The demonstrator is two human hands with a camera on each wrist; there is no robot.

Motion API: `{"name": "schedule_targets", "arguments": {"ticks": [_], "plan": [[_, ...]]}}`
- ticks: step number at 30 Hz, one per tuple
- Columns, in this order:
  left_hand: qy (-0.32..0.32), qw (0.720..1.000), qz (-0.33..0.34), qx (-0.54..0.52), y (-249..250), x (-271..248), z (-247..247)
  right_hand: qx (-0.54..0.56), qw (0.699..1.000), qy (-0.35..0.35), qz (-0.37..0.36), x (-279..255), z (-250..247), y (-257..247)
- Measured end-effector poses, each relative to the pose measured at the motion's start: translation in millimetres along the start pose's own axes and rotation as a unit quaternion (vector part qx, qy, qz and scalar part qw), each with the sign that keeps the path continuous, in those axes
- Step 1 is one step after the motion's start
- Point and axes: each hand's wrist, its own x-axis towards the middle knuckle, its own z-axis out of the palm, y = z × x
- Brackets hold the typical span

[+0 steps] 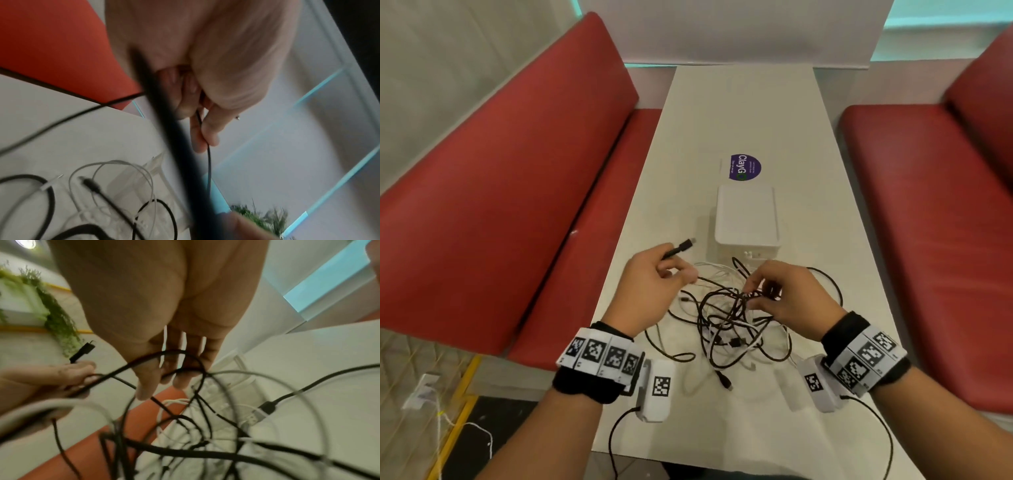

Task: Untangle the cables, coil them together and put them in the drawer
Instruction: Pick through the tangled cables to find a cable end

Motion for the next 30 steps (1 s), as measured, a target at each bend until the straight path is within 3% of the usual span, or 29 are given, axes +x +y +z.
{"name": "schedule_targets", "arguments": {"ticks": [3, 7, 10, 14, 16, 18, 20, 22, 25, 27, 30], "plan": [[0.012, 1.000, -0.016, 0.020, -7, 2, -9, -0.013, 0.999, 0.022, 0.031, -6, -5, 6], [-0.085, 0.988, -0.023, 0.128, -15, -5, -3, 0.019, 0.989, 0.137, 0.053, -2, -1, 8], [-0.023, 0.999, -0.011, 0.038, -19, -9, -7, -0.019, 0.982, 0.169, 0.083, 1, 2, 21], [0.060, 0.993, -0.016, -0.102, -16, -12, -21, -0.079, 0.988, 0.111, 0.071, -9, 14, 46], [0.043, 0.996, -0.002, -0.082, -14, -14, -21, -0.114, 0.989, 0.076, 0.057, -14, 19, 46], [0.005, 0.999, 0.005, -0.048, -9, -17, -12, -0.130, 0.986, 0.102, 0.018, -13, 15, 33], [-0.018, 0.999, 0.007, -0.046, -4, -21, -1, -0.062, 0.989, 0.126, -0.051, -13, 6, 3], [-0.027, 0.997, 0.006, -0.071, 3, -22, 7, -0.007, 0.989, 0.096, -0.113, -13, 3, -30], [-0.014, 0.986, 0.014, -0.163, 19, -21, 6, -0.012, 0.997, 0.010, -0.075, -10, 21, -50], [-0.006, 0.981, 0.029, -0.193, 27, -21, -1, -0.026, 0.999, 0.010, -0.035, -8, 34, -36], [-0.002, 0.987, 0.026, -0.157, 25, -25, -8, -0.005, 1.000, -0.004, -0.010, -4, 37, -12]]}}
